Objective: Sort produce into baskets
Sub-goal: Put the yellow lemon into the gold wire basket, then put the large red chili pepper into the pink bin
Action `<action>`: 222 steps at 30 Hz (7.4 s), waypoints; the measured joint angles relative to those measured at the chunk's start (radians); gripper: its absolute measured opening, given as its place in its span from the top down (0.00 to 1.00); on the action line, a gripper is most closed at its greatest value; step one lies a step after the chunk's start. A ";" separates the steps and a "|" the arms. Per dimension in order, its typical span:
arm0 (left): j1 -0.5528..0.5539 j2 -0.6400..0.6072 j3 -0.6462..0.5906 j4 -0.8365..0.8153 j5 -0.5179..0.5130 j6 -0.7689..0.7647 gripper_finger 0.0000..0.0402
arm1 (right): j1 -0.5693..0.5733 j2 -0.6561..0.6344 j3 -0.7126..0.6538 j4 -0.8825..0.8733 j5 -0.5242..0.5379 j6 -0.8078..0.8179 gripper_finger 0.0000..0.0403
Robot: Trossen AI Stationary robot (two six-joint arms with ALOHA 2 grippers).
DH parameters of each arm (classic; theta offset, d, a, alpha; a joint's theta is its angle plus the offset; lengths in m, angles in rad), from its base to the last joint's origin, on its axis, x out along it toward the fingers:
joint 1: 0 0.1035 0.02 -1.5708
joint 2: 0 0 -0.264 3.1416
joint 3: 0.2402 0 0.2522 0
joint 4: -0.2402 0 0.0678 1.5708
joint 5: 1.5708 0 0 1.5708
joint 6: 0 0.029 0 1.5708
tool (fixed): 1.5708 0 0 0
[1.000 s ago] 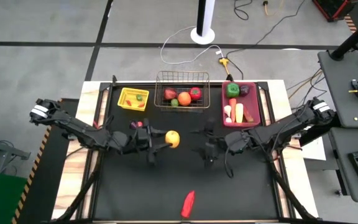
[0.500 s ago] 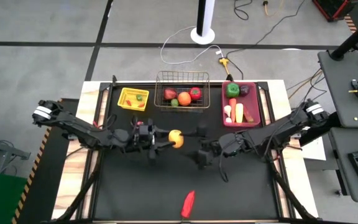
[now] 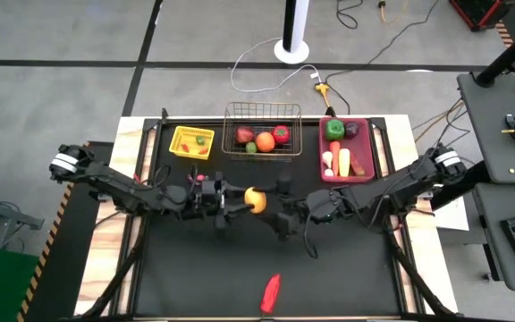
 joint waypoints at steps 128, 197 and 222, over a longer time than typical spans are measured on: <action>-0.071 -0.266 -0.001 -0.911 -0.250 -0.144 0.21 | -0.113 0.123 0.424 -1.179 -0.584 0.627 0.10; -0.073 -0.180 0.018 -0.746 -0.220 -0.207 0.21 | 0.224 0.589 0.362 -0.678 -0.547 0.613 0.51; -0.098 -0.267 0.043 -0.819 -0.213 -0.156 0.21 | 0.015 0.261 0.397 -1.328 -0.318 1.057 0.86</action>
